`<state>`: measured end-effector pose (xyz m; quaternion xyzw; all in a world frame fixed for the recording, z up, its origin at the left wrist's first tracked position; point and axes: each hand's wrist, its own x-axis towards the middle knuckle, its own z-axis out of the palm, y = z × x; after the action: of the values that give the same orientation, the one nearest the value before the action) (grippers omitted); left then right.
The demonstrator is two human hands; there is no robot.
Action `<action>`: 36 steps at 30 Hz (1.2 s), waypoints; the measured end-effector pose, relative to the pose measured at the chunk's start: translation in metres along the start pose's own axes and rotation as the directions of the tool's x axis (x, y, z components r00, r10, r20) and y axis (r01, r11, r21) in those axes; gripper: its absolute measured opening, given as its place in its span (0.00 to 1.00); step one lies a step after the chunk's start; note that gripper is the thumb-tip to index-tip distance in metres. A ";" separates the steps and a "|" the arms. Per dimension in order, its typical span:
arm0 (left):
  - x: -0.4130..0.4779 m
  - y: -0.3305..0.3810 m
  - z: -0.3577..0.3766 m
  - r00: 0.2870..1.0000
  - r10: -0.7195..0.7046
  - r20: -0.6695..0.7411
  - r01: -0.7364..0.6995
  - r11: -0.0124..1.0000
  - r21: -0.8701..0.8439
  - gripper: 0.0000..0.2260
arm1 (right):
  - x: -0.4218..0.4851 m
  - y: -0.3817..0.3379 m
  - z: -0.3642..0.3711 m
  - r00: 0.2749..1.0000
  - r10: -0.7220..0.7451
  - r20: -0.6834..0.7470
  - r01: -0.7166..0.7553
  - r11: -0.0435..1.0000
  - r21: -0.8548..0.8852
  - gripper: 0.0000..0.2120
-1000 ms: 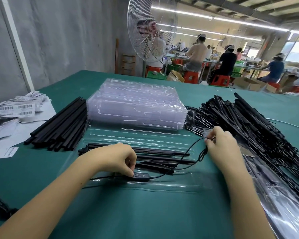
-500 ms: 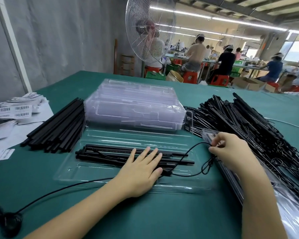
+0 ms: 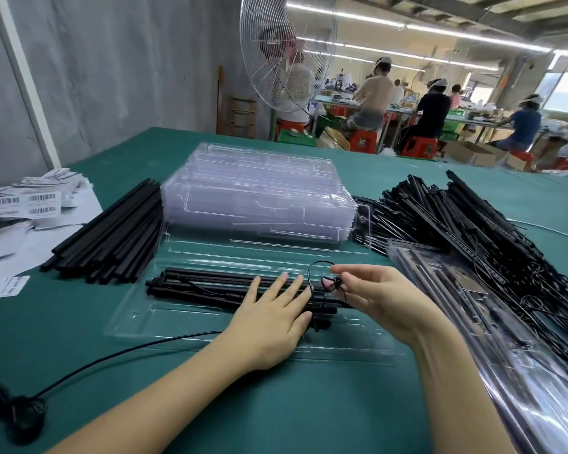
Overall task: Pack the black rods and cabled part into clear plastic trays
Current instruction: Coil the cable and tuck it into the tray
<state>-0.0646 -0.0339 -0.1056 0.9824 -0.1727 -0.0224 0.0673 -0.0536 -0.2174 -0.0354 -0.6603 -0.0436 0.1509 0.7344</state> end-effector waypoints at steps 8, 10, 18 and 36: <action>0.001 -0.001 0.000 1.000 0.000 0.009 0.000 1.000 -0.005 0.24 | 0.005 0.009 -0.019 0.993 -0.109 -0.046 0.073 0.868 -0.491 0.05; 0.001 -0.002 0.000 1.000 -0.002 0.010 0.002 1.000 -0.003 0.24 | 0.009 0.010 -0.020 0.954 -0.274 -0.120 0.094 0.656 -0.749 0.11; 0.000 -0.001 0.000 1.000 0.007 0.000 -0.007 1.000 -0.024 0.23 | 0.013 0.016 -0.024 0.903 -0.219 -0.369 -0.080 0.758 -0.647 0.15; -0.004 0.001 -0.006 0.989 0.144 0.027 -0.143 0.990 -0.019 0.22 | 0.014 0.021 -0.017 0.842 -0.466 -0.272 -0.043 0.445 -0.895 0.13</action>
<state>-0.0686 -0.0327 -0.0994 0.9664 -0.2436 -0.0330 0.0747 -0.0393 -0.2284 -0.0600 -0.9434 -0.0155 -0.1597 0.2903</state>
